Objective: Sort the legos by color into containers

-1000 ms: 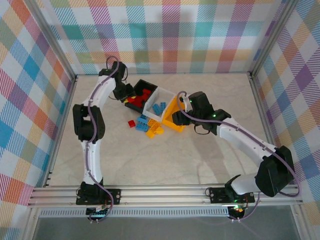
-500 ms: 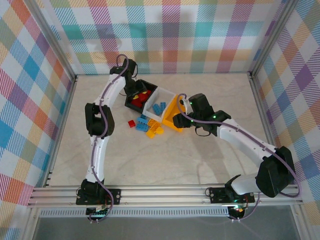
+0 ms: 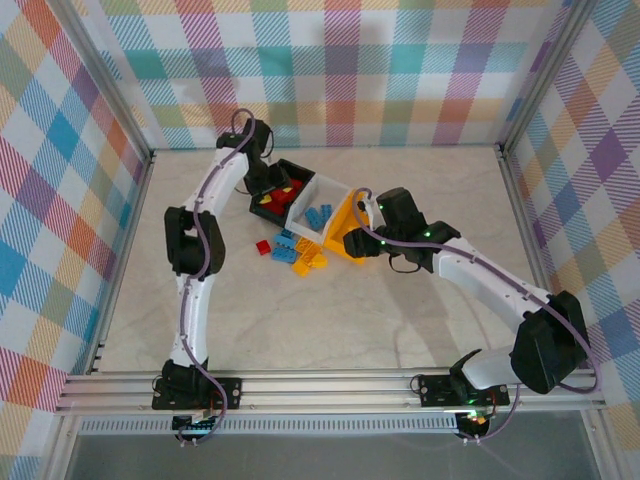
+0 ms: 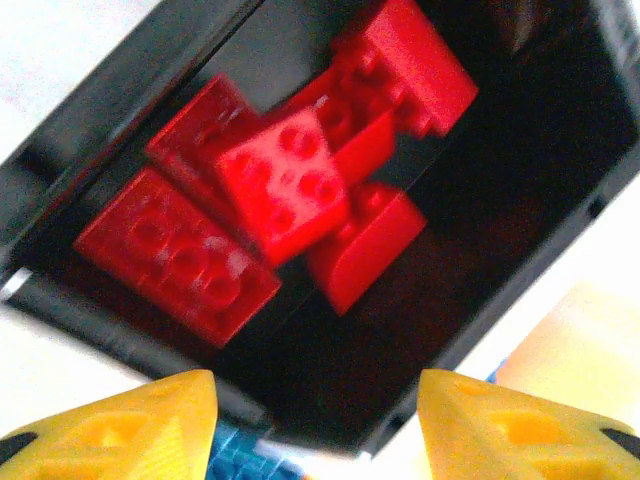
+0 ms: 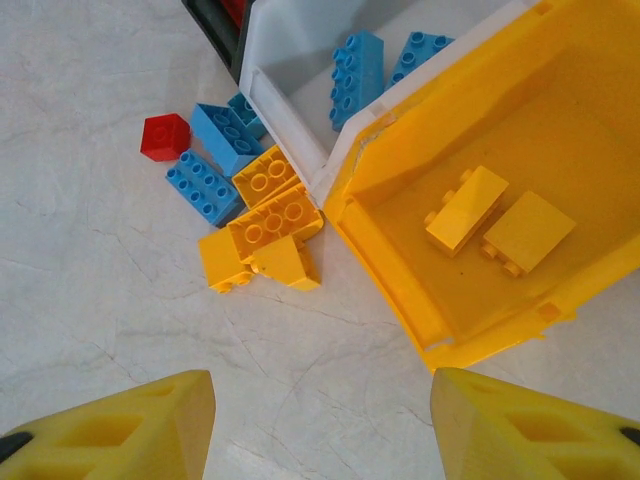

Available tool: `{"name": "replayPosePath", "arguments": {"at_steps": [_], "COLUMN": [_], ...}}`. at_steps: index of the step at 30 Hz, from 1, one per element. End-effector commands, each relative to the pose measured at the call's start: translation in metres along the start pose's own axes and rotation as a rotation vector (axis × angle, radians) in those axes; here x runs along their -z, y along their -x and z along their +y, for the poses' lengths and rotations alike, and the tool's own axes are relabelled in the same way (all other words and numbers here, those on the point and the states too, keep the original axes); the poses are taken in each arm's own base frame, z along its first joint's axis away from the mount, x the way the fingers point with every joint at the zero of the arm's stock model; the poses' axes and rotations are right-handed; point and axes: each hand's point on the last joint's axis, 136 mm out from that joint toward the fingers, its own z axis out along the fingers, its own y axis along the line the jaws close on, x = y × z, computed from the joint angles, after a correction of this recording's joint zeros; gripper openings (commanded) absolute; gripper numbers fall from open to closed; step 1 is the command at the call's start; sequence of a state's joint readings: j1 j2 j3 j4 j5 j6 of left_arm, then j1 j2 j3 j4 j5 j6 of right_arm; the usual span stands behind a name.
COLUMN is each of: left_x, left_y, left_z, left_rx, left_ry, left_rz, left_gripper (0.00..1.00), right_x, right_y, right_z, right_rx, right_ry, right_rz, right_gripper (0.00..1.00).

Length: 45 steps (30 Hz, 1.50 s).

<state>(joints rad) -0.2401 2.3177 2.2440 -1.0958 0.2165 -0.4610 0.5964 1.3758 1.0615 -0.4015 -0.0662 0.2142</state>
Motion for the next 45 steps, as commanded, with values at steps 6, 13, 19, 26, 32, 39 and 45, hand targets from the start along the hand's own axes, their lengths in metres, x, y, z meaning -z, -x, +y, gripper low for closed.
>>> {"name": "replayPosePath", "arguments": {"at_steps": [6, 13, 19, 26, 32, 39, 45], "left_x": [0.060, 0.022, -0.004, -0.026, -0.039, -0.045, -0.045], "left_y": [-0.068, -0.107, -0.108, -0.100, -0.095, -0.099, -0.103], "left_z": [0.035, 0.065, 0.074, 0.081, 0.089, 0.102, 0.119], "left_rx": [-0.080, -0.027, -0.009, -0.010, 0.001, -0.010, -0.002], "left_ry": [0.043, 0.072, 0.099, 0.133, 0.150, 0.202, 0.245], "left_rz": [-0.006, 0.097, 0.125, 0.148, 0.160, 0.185, 0.189], "left_gripper": [0.59, 0.60, 0.60, 0.60, 0.59, 0.57, 0.53], "right_x": [-0.022, -0.032, -0.029, -0.028, -0.031, -0.035, -0.038], "right_y": [-0.010, -0.012, -0.018, -0.020, -0.019, -0.017, -0.018], "right_z": [0.016, 0.027, 0.025, 0.021, 0.021, 0.021, 0.022], "right_rx": [-0.015, 0.009, 0.020, 0.031, 0.040, 0.047, 0.040], "right_ry": [0.050, 0.062, 0.046, 0.027, 0.025, 0.023, 0.030], "right_rz": [0.039, 0.064, 0.081, 0.092, 0.099, 0.106, 0.109], "right_gripper": [0.60, 0.60, 0.60, 0.61, 0.61, 0.61, 0.61]}}
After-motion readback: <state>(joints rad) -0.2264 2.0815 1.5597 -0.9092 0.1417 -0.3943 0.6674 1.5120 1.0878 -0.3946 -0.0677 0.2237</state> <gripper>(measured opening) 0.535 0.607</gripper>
